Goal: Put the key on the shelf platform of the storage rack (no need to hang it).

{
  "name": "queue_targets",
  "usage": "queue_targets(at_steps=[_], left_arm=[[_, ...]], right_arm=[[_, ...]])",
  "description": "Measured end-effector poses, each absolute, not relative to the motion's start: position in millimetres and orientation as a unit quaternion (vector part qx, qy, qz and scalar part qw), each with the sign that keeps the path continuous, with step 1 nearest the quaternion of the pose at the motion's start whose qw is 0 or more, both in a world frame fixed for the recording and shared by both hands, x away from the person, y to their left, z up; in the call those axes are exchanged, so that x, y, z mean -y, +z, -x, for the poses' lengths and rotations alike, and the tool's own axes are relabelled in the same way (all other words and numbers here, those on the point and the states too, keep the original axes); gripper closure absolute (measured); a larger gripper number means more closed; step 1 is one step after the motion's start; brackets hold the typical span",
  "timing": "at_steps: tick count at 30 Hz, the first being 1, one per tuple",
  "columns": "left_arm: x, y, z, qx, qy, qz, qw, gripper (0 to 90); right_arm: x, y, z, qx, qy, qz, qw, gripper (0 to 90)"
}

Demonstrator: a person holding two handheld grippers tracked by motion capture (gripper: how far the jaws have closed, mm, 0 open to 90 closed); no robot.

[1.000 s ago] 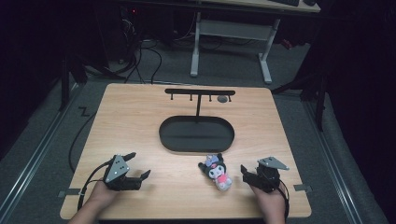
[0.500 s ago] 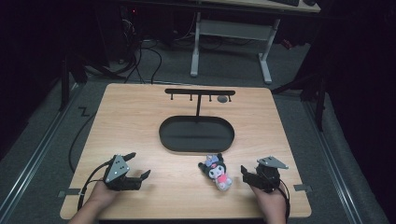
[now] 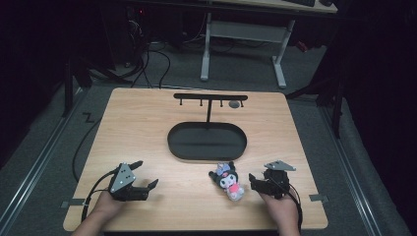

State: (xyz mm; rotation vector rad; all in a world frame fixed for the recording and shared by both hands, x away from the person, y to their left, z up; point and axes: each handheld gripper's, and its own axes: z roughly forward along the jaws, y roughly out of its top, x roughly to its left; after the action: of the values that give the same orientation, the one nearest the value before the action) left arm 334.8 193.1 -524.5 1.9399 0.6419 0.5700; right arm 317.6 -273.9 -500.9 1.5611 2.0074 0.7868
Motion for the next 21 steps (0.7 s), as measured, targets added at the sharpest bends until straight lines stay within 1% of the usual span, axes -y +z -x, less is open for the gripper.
queue_targets(at_steps=[8,12,16,21], left_arm=[[-193.1,-524.5,-334.7,-0.263,0.234,-0.798,0.49,15.4],[-193.1,-524.5,-334.7,-0.264,0.235,-0.797,0.489,15.4],[-192.9,-524.5,-334.7,-0.264,0.235,-0.798,0.488,15.4],[-192.9,-524.5,-334.6,-0.263,0.235,-0.798,0.488,15.4]], right_arm=[[271.5,-500.2,-320.3,-0.746,0.262,-0.568,0.227,22.8],[271.9,-499.3,-319.4,-0.758,0.242,-0.56,0.23,22.9],[274.9,-496.1,-318.3,-0.767,0.232,-0.561,0.21,23.2],[276.6,-494.4,-319.1,-0.778,0.212,-0.556,0.202,24.2]])
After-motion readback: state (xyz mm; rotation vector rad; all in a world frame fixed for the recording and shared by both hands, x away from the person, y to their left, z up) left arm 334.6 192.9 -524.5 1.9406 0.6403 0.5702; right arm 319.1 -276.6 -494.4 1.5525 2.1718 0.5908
